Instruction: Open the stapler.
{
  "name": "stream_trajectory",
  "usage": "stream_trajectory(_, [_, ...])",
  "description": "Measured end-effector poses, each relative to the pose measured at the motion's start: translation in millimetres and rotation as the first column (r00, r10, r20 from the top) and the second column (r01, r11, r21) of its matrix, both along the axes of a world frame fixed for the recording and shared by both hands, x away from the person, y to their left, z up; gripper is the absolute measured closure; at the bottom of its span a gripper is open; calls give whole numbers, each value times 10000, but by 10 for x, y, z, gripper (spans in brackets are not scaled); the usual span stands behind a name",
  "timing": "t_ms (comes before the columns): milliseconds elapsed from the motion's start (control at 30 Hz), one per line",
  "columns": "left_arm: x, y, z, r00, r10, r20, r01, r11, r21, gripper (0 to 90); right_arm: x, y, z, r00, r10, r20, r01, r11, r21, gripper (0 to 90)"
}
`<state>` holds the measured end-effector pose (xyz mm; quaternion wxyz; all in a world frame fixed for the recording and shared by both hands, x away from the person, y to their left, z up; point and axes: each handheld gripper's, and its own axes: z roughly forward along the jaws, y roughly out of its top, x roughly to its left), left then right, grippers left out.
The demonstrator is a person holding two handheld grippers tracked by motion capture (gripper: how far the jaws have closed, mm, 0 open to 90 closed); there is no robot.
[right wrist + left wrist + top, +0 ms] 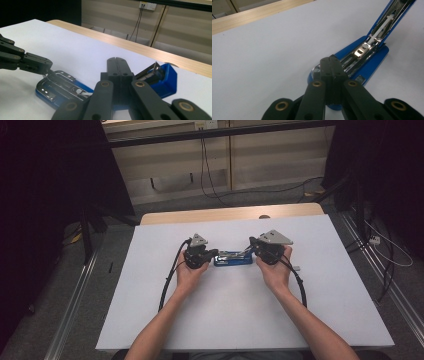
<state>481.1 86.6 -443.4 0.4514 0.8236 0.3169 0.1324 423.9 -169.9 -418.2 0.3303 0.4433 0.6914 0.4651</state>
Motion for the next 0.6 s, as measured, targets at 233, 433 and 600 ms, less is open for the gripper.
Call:
stream_trajectory(233, [-1, 1, -1, 10000, 4, -4, -4, 10000, -4, 900, -1, -73, -26, 9999, -142, -73, 142, 9999, -86, 900])
stream_trajectory(433, [-4, 1, -3, 10000, 24, 3, -24, 10000, -25, 900, -3, -192, -40, 9993, -325, -198, 323, 9994, -141, 900])
stream_trajectory(600, [-5, 0, -3, 10000, 40, 4, -40, 10000, -26, 900, -23, -257, -39, 9991, -363, -221, 360, 9992, -148, 900])
